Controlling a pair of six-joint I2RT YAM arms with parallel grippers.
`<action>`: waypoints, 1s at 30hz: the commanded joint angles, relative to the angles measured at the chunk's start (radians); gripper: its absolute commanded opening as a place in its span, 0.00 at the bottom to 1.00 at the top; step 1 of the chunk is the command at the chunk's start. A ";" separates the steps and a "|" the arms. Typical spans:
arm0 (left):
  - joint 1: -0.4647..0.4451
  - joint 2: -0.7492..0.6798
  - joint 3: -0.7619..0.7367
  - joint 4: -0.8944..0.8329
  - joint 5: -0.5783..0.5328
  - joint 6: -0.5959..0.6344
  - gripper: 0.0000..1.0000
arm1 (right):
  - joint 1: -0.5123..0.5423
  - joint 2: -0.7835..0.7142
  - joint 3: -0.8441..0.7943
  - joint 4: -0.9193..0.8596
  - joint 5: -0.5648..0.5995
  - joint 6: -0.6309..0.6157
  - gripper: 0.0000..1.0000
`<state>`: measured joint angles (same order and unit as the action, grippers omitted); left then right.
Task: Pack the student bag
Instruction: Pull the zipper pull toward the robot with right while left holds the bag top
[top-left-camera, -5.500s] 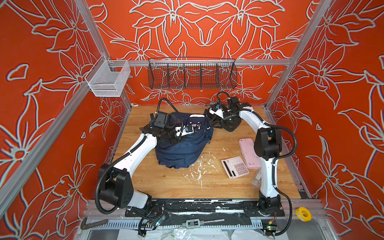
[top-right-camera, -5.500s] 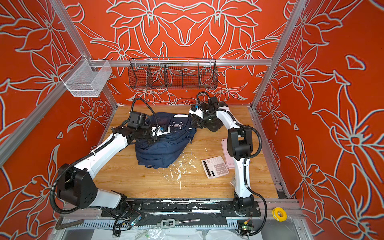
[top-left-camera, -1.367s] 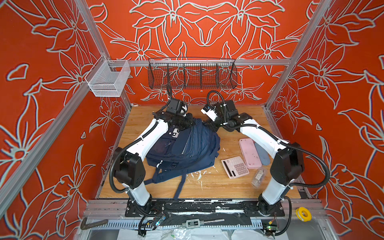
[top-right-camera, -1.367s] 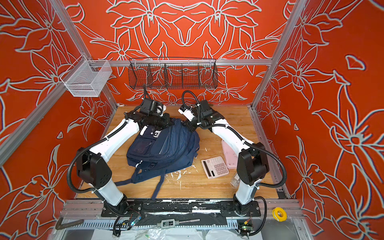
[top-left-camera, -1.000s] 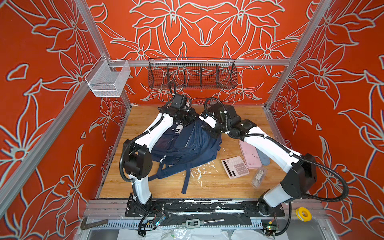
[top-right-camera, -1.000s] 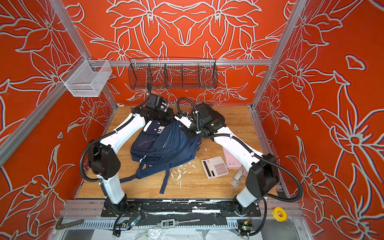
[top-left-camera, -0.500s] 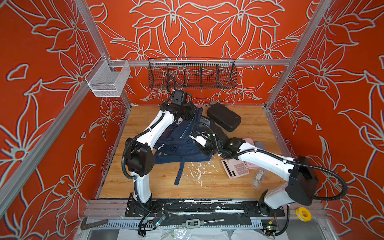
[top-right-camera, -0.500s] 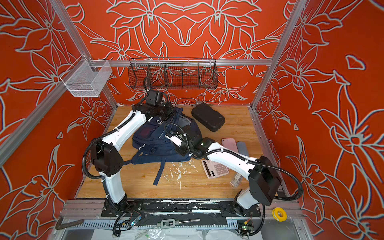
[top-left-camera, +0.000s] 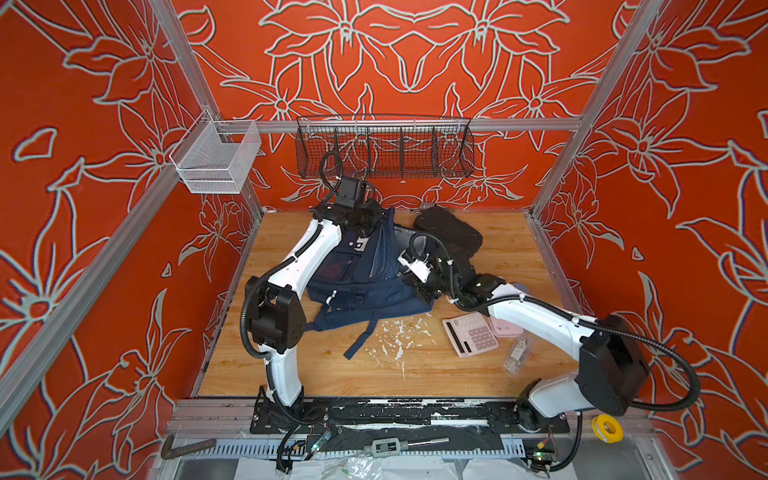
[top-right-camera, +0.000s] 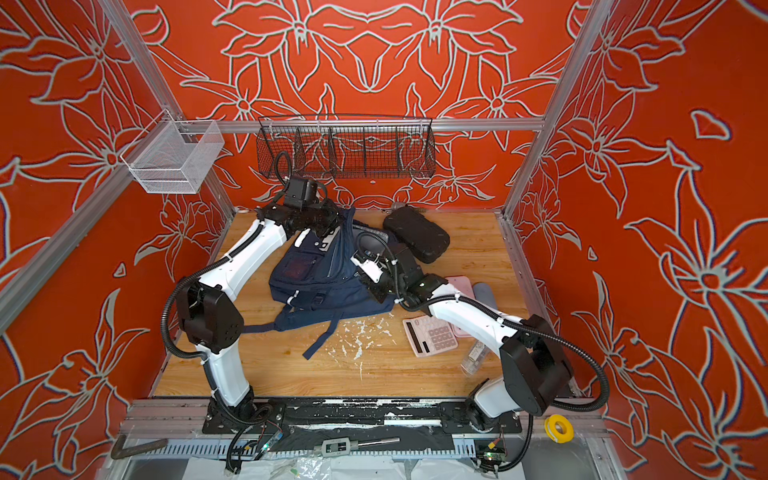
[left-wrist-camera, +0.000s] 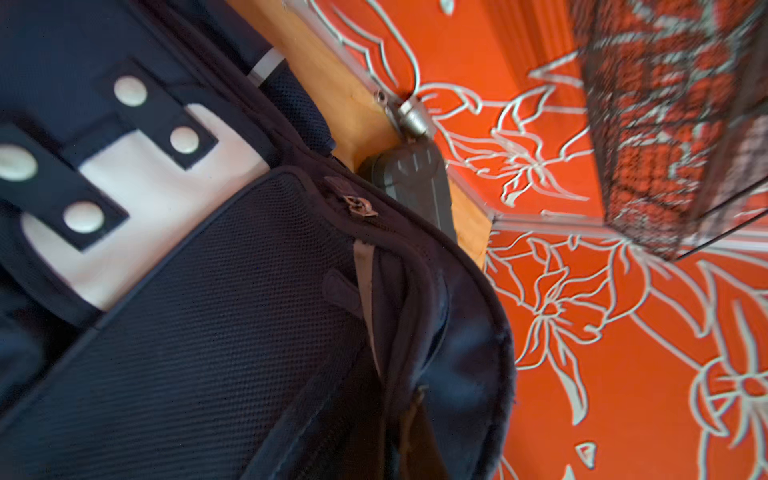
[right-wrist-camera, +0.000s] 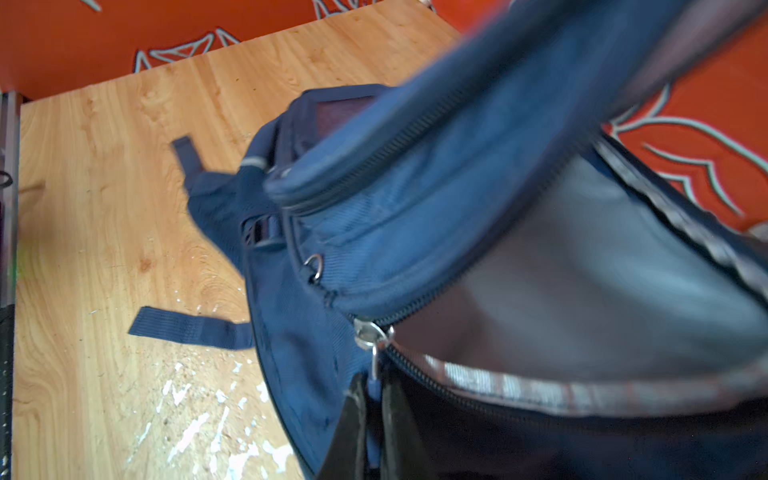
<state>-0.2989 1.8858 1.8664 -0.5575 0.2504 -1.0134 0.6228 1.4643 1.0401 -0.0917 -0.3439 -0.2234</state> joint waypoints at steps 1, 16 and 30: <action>0.012 -0.028 0.043 0.062 0.041 -0.083 0.00 | -0.029 0.013 0.140 -0.123 -0.090 -0.109 0.00; -0.058 0.066 0.104 0.344 -0.038 -0.374 0.00 | 0.263 0.062 -0.033 0.262 0.360 -0.045 0.00; -0.014 0.222 0.418 -0.266 0.328 0.366 0.81 | 0.195 -0.083 -0.086 0.235 0.054 -0.131 0.00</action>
<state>-0.3157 2.1071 2.2360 -0.7059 0.4870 -0.8688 0.8230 1.4384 0.9508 0.1322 -0.1505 -0.3138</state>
